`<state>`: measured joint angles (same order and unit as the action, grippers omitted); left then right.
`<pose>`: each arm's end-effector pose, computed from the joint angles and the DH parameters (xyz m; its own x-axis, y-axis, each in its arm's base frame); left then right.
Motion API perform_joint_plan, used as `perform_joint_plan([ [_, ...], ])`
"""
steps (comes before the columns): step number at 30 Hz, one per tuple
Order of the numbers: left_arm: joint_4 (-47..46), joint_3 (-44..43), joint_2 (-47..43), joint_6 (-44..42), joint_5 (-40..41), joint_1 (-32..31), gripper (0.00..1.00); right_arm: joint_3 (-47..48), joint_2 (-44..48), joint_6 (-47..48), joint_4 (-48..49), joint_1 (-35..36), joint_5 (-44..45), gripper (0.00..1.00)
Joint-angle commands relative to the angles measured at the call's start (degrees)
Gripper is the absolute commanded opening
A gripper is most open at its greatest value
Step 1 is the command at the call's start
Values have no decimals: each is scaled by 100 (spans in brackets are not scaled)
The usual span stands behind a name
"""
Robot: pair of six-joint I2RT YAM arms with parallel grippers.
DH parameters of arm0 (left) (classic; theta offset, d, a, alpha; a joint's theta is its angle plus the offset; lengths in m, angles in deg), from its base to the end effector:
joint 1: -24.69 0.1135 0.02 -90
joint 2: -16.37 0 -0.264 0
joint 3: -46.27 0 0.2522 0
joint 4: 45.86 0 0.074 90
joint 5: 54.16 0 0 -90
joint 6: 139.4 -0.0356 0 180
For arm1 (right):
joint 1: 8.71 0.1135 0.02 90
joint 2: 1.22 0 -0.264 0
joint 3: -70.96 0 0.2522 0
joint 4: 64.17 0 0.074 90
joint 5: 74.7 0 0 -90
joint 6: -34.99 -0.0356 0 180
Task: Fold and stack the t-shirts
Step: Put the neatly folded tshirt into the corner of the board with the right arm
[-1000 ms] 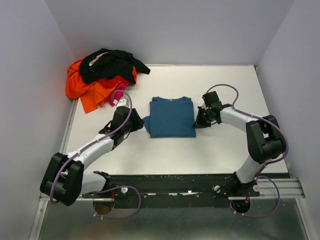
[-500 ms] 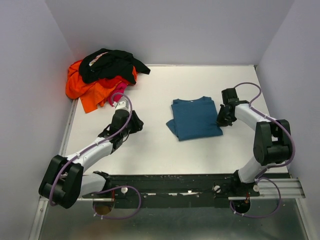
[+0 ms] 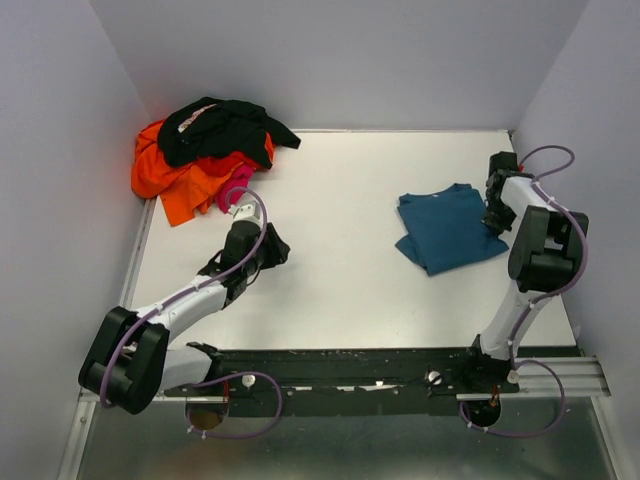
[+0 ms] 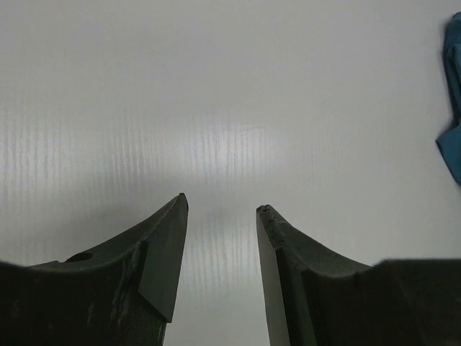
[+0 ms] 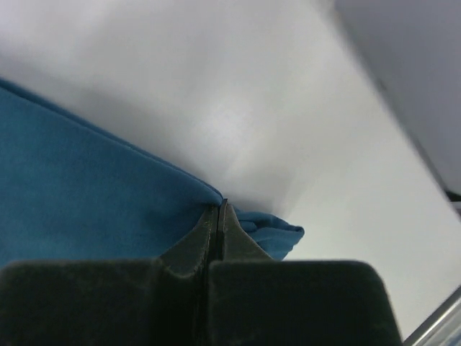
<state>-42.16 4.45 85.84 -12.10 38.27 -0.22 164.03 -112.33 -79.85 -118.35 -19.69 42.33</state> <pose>0.2223 -0.1016 0.1867 -0.6105 -0.3840 -0.6927 0.0227 0.8657 -0.5000 0.3770 -0.0896 0.1810 -0.7198 0.5208 -0.4589 0.6703 0.6934 -0.2644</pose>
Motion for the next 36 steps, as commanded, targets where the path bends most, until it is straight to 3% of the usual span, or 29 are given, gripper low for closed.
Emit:
perform_joint_plan([
  [1, -303, 72, 58, -3, -103, -49, 56, 646, -779, 76, -344, -527, 1635, 1],
  [2, -364, 81, 101, 5, -112, -58, 56, 856, -963, 119, -369, -606, 1978, 1],
  [5, -356, 2, 242, 14, -121, -111, 56, 2155, -1579, -739, -1692, -800, 2832, 7],
  [6, -338, -7, 268, 14, -129, -111, 57, 2403, -1667, -1159, -2088, -800, 3043, 25],
  [7, -312, -25, 269, 23, -129, -111, 58, 2623, -1703, -1712, -2623, -800, 3272, 59],
  [8, -294, -33, 251, 14, -103, -111, 59, 2755, -1677, -2187, -3272, -809, 3387, 72],
  [11, -285, 1, 163, -12, -68, -120, 60, 2433, -1126, -2342, -3157, -739, 3389, 74],
  [14, -294, 37, 84, -38, -24, -120, 60, 1503, -28, -1378, -1833, -572, 2706, 74],
  [18, -426, 81, 93, -126, -120, -146, 61, -34, 1702, -102, 258, -440, 336, 72],
  [21, -575, 107, 58, -266, -235, -216, 61, -1309, 3099, 277, 1673, -396, -1660, 73],
  [22, -602, 124, 49, -310, -235, -286, 61, -1739, 3496, 330, 2052, -396, -2353, 76],
  [23, -628, 142, 23, -354, -209, -330, 62, -2065, 3909, 305, 2413, -378, -2899, 87],
  [24, -646, 151, 5, -398, -182, -365, 63, -2364, 4226, 243, 2599, -352, -3340, 92],
  [26, -690, 177, -47, -469, -147, -427, 66, -2857, 4868, 277, 3012, -203, -4000, 96],
  [32, -751, 370, -653, -671, 221, -603, 83, -4686, 6934, -248, 4849, 96, -5092, 100],
  [36, -1137, 853, -1619, -820, 459, -770, 97, -5064, 7515, -232, 4561, 88, -5610, 100],
])
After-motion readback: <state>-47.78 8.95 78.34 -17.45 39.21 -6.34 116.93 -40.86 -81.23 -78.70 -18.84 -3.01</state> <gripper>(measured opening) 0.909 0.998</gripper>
